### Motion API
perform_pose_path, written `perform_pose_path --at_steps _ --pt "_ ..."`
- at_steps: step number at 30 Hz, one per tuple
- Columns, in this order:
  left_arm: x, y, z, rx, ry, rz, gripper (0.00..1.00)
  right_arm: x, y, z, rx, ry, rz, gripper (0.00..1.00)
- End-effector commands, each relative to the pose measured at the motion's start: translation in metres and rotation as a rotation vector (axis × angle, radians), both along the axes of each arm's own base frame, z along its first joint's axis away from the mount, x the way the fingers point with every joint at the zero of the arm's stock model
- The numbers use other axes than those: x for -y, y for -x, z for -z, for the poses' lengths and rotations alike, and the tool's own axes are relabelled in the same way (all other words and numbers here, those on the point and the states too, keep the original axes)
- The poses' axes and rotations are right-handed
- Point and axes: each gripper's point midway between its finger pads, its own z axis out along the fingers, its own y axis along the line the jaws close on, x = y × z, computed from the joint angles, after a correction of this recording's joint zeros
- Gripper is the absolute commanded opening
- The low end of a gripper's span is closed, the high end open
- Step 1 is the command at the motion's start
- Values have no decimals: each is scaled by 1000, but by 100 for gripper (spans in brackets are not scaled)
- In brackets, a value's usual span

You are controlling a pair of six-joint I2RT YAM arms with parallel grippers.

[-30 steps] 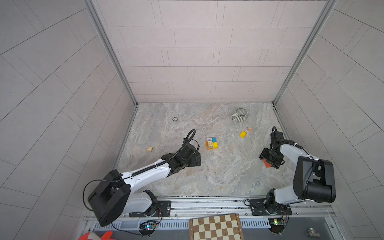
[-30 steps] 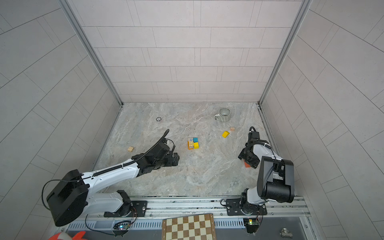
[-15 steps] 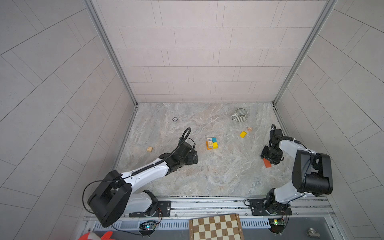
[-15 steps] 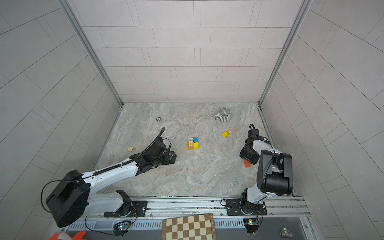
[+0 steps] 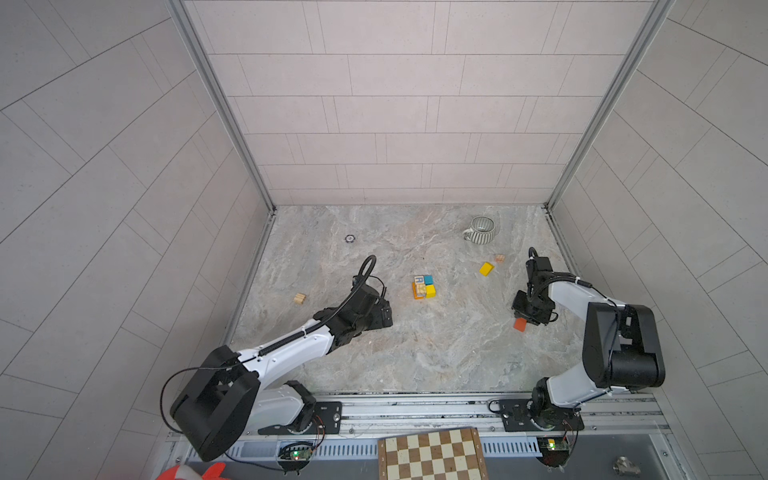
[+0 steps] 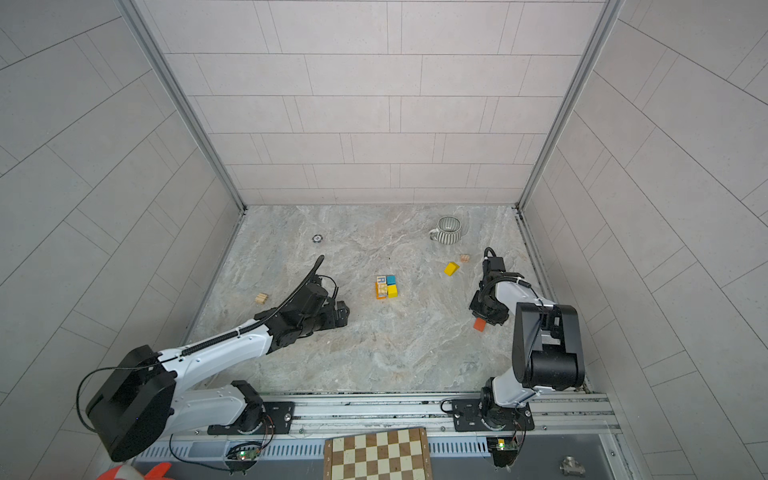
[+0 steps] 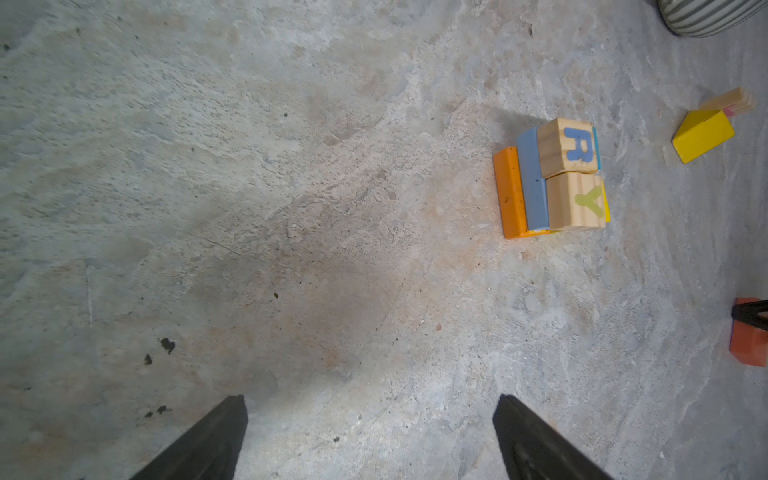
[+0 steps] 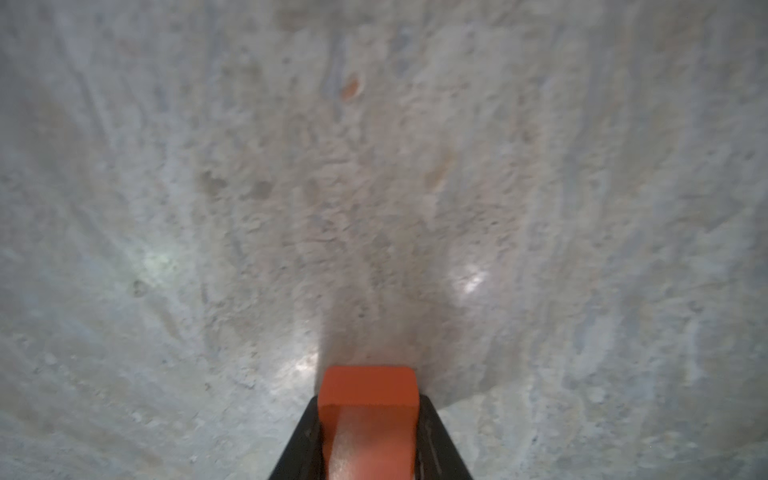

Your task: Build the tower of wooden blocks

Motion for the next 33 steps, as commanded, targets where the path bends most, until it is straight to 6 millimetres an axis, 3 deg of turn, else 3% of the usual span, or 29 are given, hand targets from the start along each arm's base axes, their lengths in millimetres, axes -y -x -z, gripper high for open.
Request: perform_pose_path --at_steps 1,7,13,16,21,27,33 --pt "-7 -1 -1 15 -8 -23 99 -19 -6 -1 -9 -6 -36 23" --pt "-11 -2 0 20 -16 -37 99 -64 -24 -6 -8 22 -170 23" --pt "-15 -3 3 14 -33 -48 99 -86 -38 -21 20 52 -233 46" --pt "-16 -3 5 10 -35 -52 99 -83 -42 -29 26 73 -249 57" --pt "-17 -4 6 10 -43 -52 99 -78 -58 -52 78 104 -285 66" --pt "-15 -6 8 9 -41 -41 99 -64 -104 -79 223 113 -260 65" --pt "-14 -9 6 18 -44 -26 99 -40 -150 -81 304 132 -200 64"
